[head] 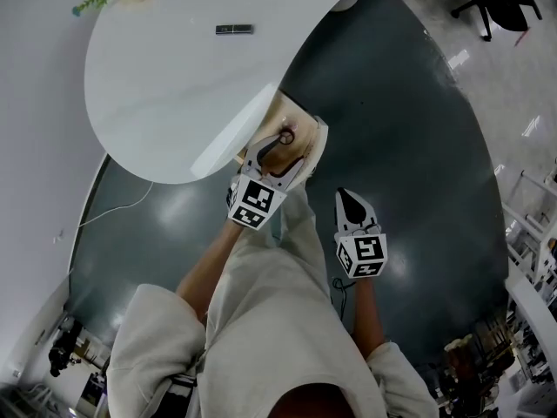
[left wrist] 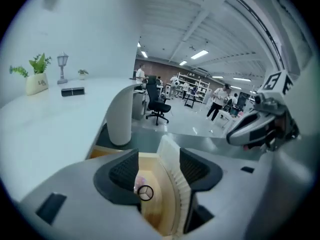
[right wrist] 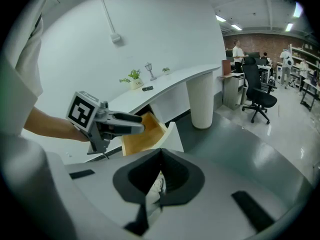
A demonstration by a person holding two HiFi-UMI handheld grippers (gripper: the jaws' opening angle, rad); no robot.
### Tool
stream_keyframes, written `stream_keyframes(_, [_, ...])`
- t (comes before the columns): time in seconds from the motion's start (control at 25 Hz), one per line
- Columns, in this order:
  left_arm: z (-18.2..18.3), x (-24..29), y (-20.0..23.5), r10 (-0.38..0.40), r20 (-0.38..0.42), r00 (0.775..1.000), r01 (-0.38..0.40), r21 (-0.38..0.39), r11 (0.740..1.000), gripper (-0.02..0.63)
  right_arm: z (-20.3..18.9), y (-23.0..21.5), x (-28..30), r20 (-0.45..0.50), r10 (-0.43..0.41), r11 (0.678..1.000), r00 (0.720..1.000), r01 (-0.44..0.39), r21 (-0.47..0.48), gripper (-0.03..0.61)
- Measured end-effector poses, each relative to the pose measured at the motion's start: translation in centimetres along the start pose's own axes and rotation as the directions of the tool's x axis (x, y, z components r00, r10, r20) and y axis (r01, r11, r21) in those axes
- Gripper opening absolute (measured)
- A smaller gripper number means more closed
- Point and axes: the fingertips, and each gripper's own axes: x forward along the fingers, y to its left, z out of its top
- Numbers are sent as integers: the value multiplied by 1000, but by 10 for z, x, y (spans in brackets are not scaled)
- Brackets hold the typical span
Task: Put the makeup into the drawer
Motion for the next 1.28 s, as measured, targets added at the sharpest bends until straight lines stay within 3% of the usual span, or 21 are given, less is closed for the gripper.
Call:
stream_keyframes(0.16, [23,-31,6,31,65,997,-28,-51,998,250,10,9,10,3,21,1000,1000,-21,-17,-3])
stream_keyframes(0.4, [55,-56,30,81,130,988,-75,-53,996,250,25,22,24,8,53,998,999,-52,-45,-2])
stream_keyframes(0.76, [96,-58,100,114,148,982,-112,-18,994,250,40,26,30,14,58,997,998,-57,-53,-3])
stream_keyframes(1.0, [119,-44,149,126,154,980,-120,-46,992,250,45,20,38,7,51,998,999,-51,-48,-3])
stream_keyframes(1.28, [140,-24,204,149,118,982,-152,16,988,250,58,12,48,3,44,998,999,-44,-35,-3])
